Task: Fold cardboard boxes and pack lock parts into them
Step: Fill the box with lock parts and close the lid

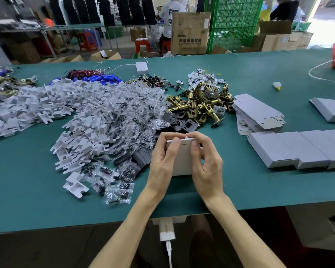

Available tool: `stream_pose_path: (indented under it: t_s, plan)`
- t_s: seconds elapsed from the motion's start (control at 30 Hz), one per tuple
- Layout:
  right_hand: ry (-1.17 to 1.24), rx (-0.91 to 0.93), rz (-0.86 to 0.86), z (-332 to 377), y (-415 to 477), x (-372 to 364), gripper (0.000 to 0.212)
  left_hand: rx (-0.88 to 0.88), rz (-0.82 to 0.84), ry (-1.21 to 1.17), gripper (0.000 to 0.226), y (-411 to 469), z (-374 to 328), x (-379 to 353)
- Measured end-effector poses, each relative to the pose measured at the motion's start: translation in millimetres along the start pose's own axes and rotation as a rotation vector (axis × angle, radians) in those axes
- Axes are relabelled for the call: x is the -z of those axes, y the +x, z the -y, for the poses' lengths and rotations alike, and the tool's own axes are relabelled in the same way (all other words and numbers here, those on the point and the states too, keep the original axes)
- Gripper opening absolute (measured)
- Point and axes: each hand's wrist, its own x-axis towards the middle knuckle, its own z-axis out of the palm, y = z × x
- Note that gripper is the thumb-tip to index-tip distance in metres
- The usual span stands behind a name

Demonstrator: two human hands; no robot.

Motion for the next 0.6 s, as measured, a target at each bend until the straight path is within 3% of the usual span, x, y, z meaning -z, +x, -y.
stream_pose_path:
  t_s: [0.1,0.6]
  plan:
    - [-0.003,0.01,-0.005,0.4,0.5,-0.6,0.025,0.031,-0.043,0.002,0.026,1.8,0.5,-0.2]
    - [-0.042,0.092,0.0,-4.1,-1.9,1.6,0.02,0.031,-0.112,0.086,0.015,3.6,4.1,-6.9]
